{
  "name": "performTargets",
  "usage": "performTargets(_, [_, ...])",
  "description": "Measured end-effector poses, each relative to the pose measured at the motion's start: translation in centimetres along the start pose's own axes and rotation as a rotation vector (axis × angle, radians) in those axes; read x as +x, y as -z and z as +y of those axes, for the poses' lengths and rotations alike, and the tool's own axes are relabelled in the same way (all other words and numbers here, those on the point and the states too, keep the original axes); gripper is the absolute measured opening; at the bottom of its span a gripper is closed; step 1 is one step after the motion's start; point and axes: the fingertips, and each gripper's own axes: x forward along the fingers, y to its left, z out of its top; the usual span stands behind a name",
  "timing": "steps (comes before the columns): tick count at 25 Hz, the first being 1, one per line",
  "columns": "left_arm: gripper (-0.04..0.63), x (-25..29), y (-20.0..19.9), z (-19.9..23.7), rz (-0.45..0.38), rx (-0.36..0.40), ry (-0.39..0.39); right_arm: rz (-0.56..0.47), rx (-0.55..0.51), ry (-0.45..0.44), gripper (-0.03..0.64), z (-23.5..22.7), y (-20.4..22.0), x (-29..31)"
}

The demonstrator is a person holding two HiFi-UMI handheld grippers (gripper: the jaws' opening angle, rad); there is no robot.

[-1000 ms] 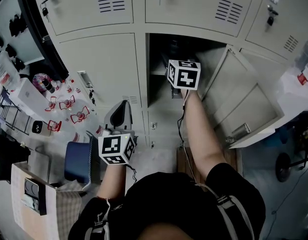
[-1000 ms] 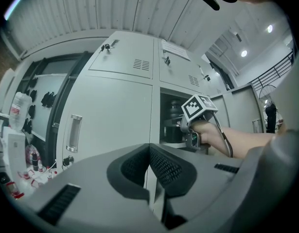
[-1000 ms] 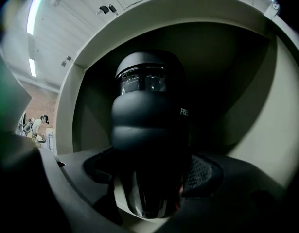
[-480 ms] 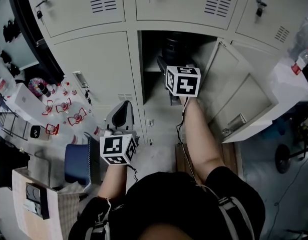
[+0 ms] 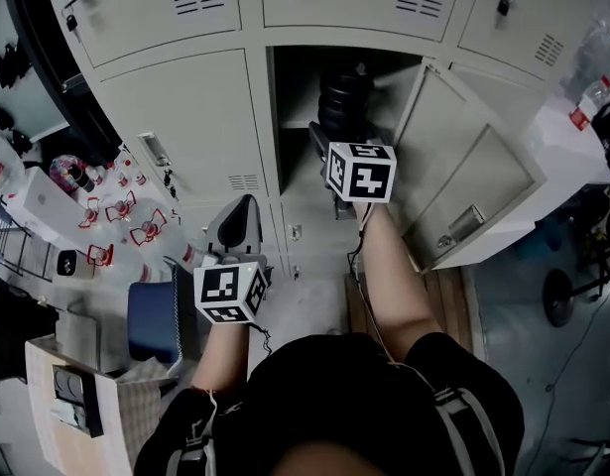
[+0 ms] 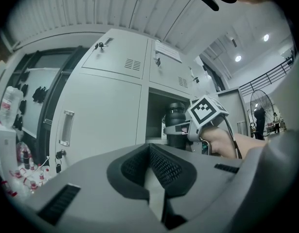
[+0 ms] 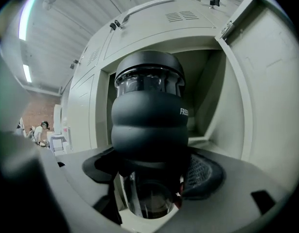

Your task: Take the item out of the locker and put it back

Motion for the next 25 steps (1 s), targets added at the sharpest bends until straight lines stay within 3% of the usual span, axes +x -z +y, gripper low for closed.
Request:
performTargets(13, [0.012, -1.3, 1.9, -1.2, 0.021, -0.008, 0.106, -0.057, -0.003, 0.031, 0.397, 1.4, 6.3, -8.0])
performTargets(25, [0.012, -1.3, 3.3, -3.2, 0.035, -0.021, 0.215, -0.071, 0.0, 0.085, 0.397, 1.7, 9.5, -15.6])
